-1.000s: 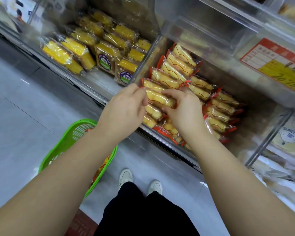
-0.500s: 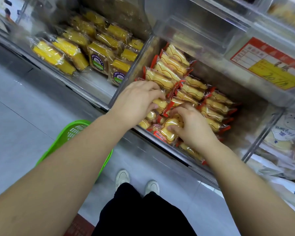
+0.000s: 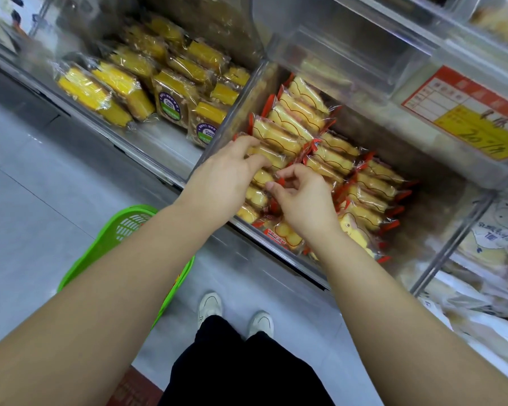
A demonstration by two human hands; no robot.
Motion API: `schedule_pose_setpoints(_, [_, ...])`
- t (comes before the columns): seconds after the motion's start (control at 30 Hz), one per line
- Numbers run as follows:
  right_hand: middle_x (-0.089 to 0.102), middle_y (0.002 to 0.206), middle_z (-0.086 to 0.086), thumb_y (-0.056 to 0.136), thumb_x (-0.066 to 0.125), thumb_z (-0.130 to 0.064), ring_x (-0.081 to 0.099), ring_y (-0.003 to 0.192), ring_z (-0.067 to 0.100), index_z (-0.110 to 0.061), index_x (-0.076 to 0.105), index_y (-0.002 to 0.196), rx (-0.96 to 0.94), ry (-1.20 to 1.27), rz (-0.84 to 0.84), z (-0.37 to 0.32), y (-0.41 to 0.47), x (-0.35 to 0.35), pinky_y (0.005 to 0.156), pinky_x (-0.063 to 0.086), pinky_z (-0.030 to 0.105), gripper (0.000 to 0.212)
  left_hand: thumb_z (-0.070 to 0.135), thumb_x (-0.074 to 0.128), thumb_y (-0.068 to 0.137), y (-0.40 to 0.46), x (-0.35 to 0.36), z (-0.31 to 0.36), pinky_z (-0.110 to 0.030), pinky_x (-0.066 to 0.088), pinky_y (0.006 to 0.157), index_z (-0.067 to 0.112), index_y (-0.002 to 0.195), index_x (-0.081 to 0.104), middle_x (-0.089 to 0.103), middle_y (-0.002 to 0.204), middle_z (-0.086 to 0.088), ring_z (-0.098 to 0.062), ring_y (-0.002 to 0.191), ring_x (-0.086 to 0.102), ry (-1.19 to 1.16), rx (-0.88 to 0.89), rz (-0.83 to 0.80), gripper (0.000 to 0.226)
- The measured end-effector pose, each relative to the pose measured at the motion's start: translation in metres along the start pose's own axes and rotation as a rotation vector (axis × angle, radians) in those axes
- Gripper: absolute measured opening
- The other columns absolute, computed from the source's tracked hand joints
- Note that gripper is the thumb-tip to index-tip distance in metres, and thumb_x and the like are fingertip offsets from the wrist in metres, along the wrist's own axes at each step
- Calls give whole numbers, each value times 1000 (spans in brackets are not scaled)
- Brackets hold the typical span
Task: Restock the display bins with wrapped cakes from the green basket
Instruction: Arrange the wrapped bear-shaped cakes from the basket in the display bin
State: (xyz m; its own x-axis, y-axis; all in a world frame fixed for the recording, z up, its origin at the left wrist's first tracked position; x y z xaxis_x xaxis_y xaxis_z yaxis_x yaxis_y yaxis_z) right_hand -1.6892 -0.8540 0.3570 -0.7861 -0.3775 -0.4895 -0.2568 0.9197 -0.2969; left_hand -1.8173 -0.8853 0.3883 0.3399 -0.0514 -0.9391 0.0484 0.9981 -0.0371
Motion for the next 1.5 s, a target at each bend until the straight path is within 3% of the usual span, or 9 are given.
schedule_pose_setpoints(0.2, [70,87,6,80,71,-24,68,80,19,-19,61,88,188,243,-158,7,-1,-19,79,57,32,14,12,42,95,2,9,6,-27,0,114,14,138,44,34,149,-11,-25,141,25,-39,94,0,42])
schedule_pose_setpoints(0.3, [71,85,5,82,65,-44,71,72,16,-18,58,93,241,266,57,6,7,-37,71,59,31,29,19,40,98,3,10,2,-22,-7,110,16,138,44,30,152,-9,-23,143,19,-36,149,-47,40])
schedule_pose_setpoints(0.57, [67,92,8,88,54,-44,66,82,28,-18,53,83,281,126,191,-11,33,-21,78,56,48,26,7,50,92,11,3,2,-33,32,102,7,121,53,46,134,-9,-23,125,39,-180,-92,75,30])
schedule_pose_setpoints(0.73, [70,95,0,85,64,-36,68,86,14,-19,62,101,272,304,19,-2,20,-37,83,56,34,23,3,51,90,13,2,2,-28,29,102,10,130,48,44,134,-7,-21,127,37,-169,-57,74,40])
schedule_pose_setpoints(0.9, [64,96,-10,86,63,-27,63,85,12,-29,60,105,112,-112,92,11,-8,-86,71,55,28,19,-1,50,86,9,-13,24,-18,32,87,14,107,64,60,112,-1,-17,113,47,-290,59,195,30])
schedule_pose_setpoints(1.07, [55,129,0,81,64,-41,53,115,19,-25,47,131,133,-585,-67,35,-30,-92,86,42,29,55,13,54,89,29,12,66,-22,43,89,26,119,59,60,116,4,-9,105,55,-406,139,-81,32])
schedule_pose_setpoints(1.13, [53,133,5,79,66,-43,51,118,25,-24,38,137,156,-629,-103,43,-38,-88,88,42,30,67,13,53,89,36,29,75,-38,42,98,25,129,50,56,128,-3,-22,118,51,-199,190,-210,42])
schedule_pose_setpoints(1.27, [51,132,11,75,69,-41,52,117,33,-23,19,144,208,-640,-126,56,-49,-80,90,44,38,87,16,49,90,39,51,84,-38,36,92,23,134,43,58,123,-5,-26,115,50,328,339,-383,45])
schedule_pose_setpoints(1.5, [61,115,5,69,77,-41,55,108,26,-16,49,122,224,-564,24,48,-52,-90,77,42,30,65,22,66,82,42,36,80,-42,41,94,15,119,58,55,118,-9,-29,115,43,218,205,-367,39])
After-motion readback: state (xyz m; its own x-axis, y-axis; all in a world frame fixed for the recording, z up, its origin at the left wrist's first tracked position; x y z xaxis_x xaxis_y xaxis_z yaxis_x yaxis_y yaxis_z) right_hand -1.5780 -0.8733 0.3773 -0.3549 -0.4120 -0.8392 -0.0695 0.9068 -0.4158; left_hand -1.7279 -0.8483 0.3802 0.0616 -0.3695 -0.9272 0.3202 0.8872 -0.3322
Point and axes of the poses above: each hand's wrist, its own y-axis towards the middle knuckle, its own x-axis out of the palm, z = x × y, the point moved 4 cm from there along y, towards the middle knuckle
